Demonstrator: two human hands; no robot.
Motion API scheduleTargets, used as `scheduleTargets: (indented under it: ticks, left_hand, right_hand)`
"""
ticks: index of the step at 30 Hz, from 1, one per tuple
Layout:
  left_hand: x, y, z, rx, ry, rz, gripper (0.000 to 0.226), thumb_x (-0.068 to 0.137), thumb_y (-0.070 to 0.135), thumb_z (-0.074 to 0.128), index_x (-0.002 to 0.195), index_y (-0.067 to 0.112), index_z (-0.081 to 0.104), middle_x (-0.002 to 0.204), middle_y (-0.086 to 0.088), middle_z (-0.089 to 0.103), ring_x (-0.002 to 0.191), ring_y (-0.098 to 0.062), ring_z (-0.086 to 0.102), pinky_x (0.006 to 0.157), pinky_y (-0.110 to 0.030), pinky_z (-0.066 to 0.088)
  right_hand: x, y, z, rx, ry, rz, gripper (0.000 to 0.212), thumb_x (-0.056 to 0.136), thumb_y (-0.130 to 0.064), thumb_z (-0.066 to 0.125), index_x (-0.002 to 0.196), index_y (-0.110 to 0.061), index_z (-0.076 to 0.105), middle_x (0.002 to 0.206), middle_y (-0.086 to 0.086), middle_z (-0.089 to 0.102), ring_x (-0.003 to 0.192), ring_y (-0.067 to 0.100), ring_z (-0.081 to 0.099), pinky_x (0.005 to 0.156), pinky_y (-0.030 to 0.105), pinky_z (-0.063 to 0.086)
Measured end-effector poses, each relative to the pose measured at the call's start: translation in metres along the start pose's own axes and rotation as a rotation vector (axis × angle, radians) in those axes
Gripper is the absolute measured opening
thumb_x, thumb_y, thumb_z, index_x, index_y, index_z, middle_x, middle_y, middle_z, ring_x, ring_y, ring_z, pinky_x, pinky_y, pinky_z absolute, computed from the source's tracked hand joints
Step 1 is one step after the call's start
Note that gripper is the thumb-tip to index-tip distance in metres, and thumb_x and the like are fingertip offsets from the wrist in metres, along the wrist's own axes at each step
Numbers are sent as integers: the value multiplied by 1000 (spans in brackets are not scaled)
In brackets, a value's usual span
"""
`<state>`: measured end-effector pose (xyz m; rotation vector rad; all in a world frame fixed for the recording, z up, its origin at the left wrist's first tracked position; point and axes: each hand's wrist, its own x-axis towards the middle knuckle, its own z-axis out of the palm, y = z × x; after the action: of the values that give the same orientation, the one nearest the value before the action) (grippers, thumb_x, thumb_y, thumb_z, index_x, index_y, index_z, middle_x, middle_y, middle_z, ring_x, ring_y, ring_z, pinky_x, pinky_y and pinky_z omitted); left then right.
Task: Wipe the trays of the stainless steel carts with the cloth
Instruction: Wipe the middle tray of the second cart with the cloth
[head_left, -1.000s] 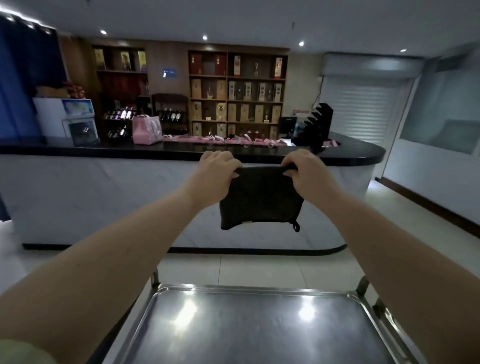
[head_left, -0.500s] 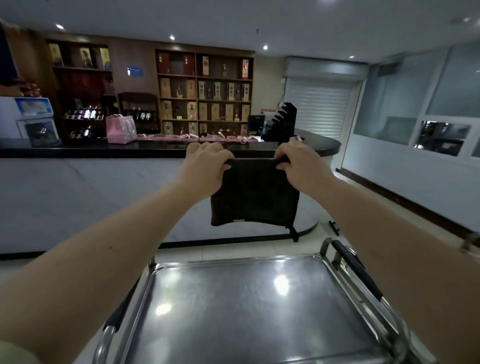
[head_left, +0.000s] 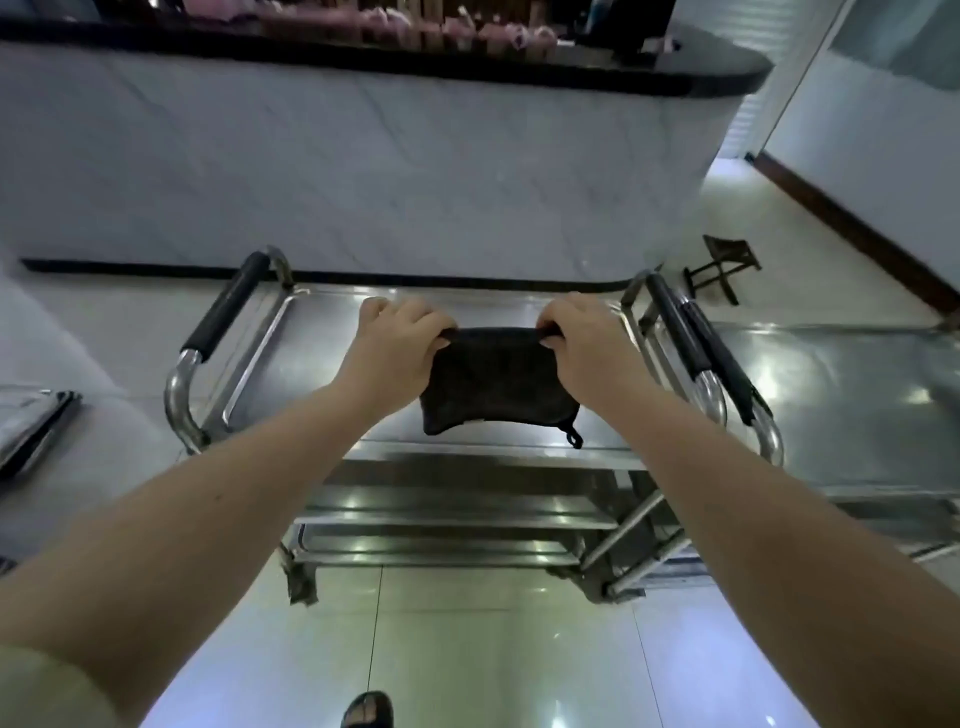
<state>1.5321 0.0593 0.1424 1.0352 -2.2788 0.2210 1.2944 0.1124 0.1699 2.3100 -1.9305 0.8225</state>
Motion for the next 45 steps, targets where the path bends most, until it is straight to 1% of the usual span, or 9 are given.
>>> scheduleTargets:
  ticks: [4,8,16,20,25,32,37,42,45]
  left_hand:
    - [-71,31,54,-15,-177,-67,14,83,7,72,96,12,71,93,-7,69,82,-32,63,82,-39,26]
    - [-122,45,94,-51,-351,-168,17,93,14,60,107,13,70,103,-8,68,94,-33,61,89,-44,31]
    - [-180,46,166,-126,-594,-162,23,98,21,54,116,24,67,112,1,66,102,-25,57,90,-39,24]
    - [-204,49,211,-227,-585,-58,18,89,12,64,105,15,72,99,-4,71,89,-30,63,86,-39,28]
    - [-226,58,308,-410,-543,-166,22,91,12,56,107,12,72,96,-7,68,88,-33,61,83,-47,45]
    - [-176,31,528,-349,-454,-373,28,99,31,51,121,22,66,113,-7,68,108,-30,59,96,-43,44]
    - [-170,-24,616,-160,-413,-397,36,100,34,44,131,19,57,133,-15,57,122,-38,50,102,-47,40]
    - [-163,-55,648,9,-606,-341,51,102,52,25,149,33,30,162,-5,20,147,-40,12,115,-61,4]
    - [-163,-55,653,60,-645,-322,53,102,52,16,154,40,13,165,1,8,149,-35,2,113,-63,-1]
  right_hand:
    - [-72,30,59,80,-127,79,9,92,-6,57,96,-14,59,96,-8,48,92,12,38,79,23,30]
    - [-121,48,111,125,-250,194,10,92,-4,58,100,-10,62,100,2,55,98,22,46,81,19,28]
    - [-198,62,197,150,-334,506,12,93,-5,58,100,-14,62,98,-4,51,96,21,52,79,32,44]
    - [-226,86,235,217,-308,607,17,90,3,56,100,-10,63,102,1,55,95,22,54,79,34,46]
    - [-243,151,288,267,-202,660,19,93,1,53,101,-12,64,102,-5,52,93,7,46,81,11,35]
    - [-165,322,420,-192,-294,587,36,100,-16,47,135,-10,51,139,22,48,129,40,42,103,46,34]
    - [-159,337,502,-155,-295,482,50,101,-42,41,148,-24,38,157,6,31,145,31,22,118,47,17]
    - [-199,319,529,-316,-444,360,75,80,-79,-1,150,-52,1,163,-14,-2,148,41,-7,113,61,-9]
    - [-183,338,531,-250,-478,363,69,78,-85,4,143,-63,-7,161,-22,-6,147,41,-9,113,61,-10]
